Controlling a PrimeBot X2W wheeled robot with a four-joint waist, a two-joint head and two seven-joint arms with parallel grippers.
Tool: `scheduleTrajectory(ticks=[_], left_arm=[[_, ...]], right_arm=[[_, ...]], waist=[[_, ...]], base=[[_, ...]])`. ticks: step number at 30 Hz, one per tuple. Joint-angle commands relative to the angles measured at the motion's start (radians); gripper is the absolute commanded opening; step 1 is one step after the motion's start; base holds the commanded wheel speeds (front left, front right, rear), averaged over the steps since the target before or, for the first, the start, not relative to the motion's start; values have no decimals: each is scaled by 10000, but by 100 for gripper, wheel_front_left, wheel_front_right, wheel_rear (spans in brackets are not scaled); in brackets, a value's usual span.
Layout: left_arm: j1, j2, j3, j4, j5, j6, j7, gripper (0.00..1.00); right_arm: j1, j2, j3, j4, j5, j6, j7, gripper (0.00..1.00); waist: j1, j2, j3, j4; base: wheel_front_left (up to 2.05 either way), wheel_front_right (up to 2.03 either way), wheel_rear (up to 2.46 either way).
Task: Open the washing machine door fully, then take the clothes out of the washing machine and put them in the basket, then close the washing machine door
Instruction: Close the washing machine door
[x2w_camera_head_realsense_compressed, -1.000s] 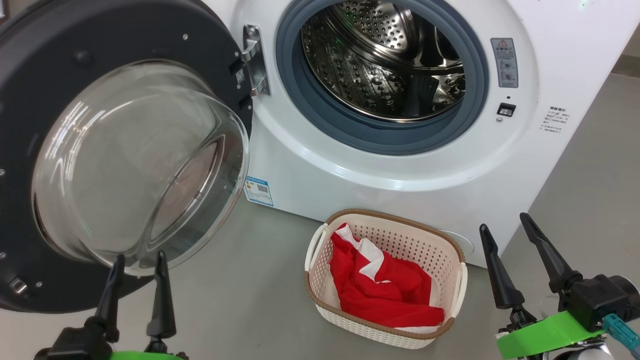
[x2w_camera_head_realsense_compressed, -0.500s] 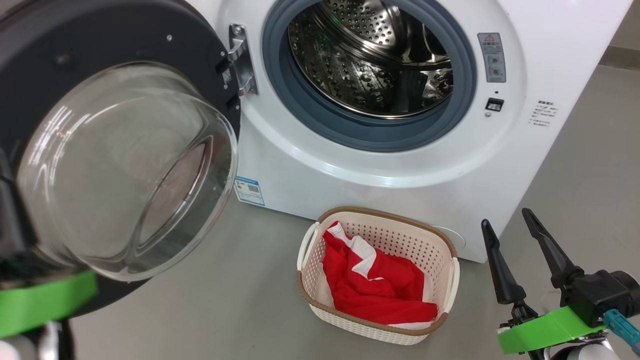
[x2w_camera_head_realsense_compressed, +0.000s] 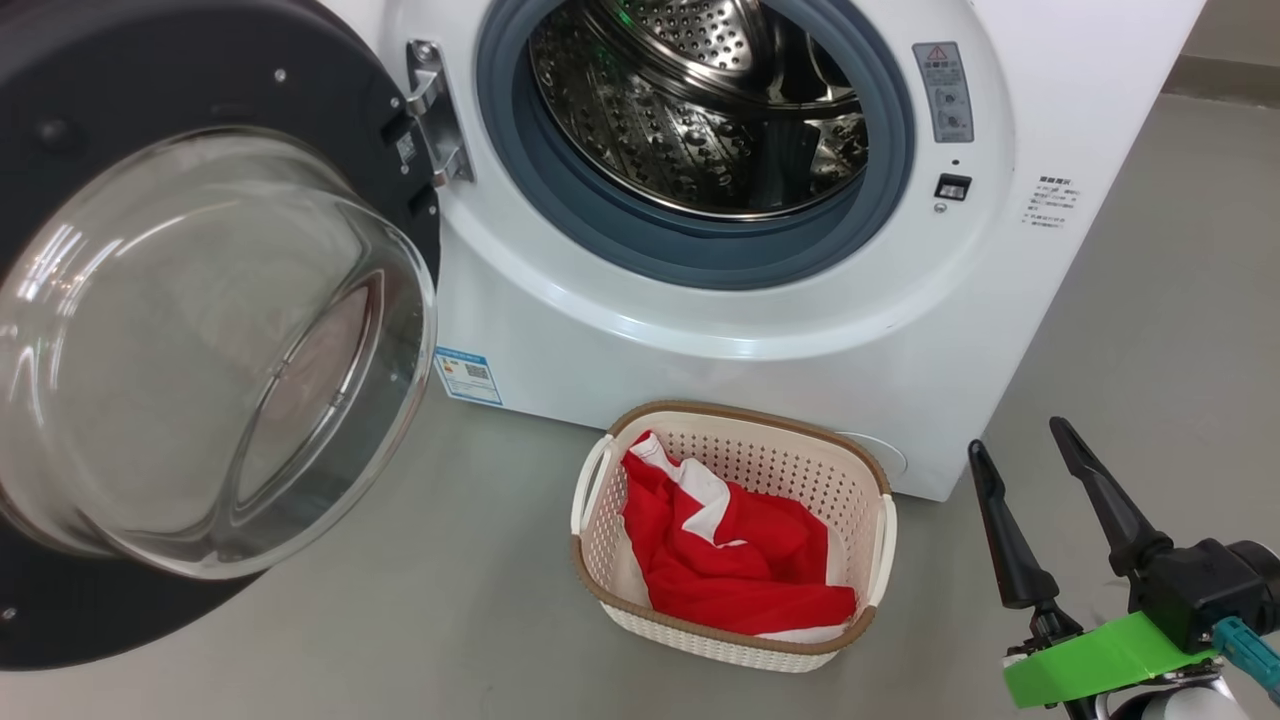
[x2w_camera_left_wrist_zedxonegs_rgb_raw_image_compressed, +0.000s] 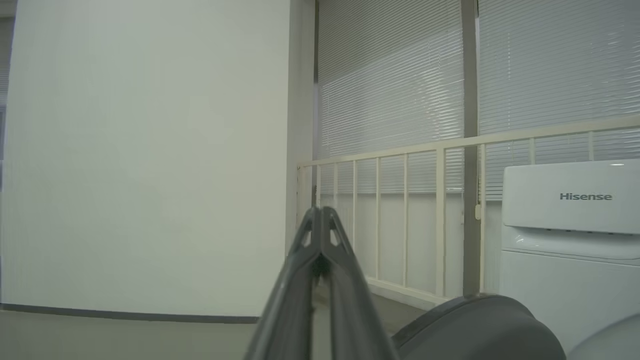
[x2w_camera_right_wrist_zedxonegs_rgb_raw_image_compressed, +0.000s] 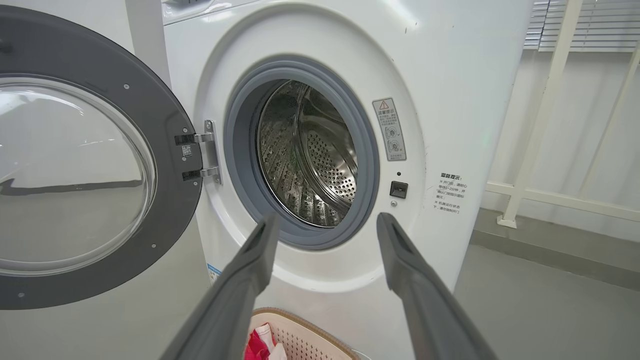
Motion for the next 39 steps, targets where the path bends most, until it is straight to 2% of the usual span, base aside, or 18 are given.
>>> scheduleTrajectory(ticks=[1,5,12,22,29,39], left_arm=[[-463,744,367,63,-57,104,225,0],[-973,1275,525,1195,-320,107,1235,0],[-1692,1599,1015,2980,-1195,137,2574,0],[-2774,1629,2565,5225,-3890,-252,5332,0],[-2585,1863,2746,5395,-4553,-551,6792,0],[-1885,1391,2881,4591,-5405,-820,8541,0]], right_arm=[[-389,-166,152,-238,-44,63,-63,100],[-354,-168,140,-240,-58,63,-63,100],[-325,-133,184,-210,-114,63,-63,100],[-321,-309,375,-198,-170,63,-63,100],[-421,-628,589,-212,-267,63,-63,100],[-494,-702,590,-243,-284,63,-63,100]], waist=[[0,-1,42,-41],[0,-1,55,-90],[0,-1,58,-97],[0,-1,145,-279],[0,-1,391,-535],[0,-1,509,-586]], base=[[0,0,0],[0,0,0],[0,0,0],[0,0,0],[0,0,0],[0,0,0]])
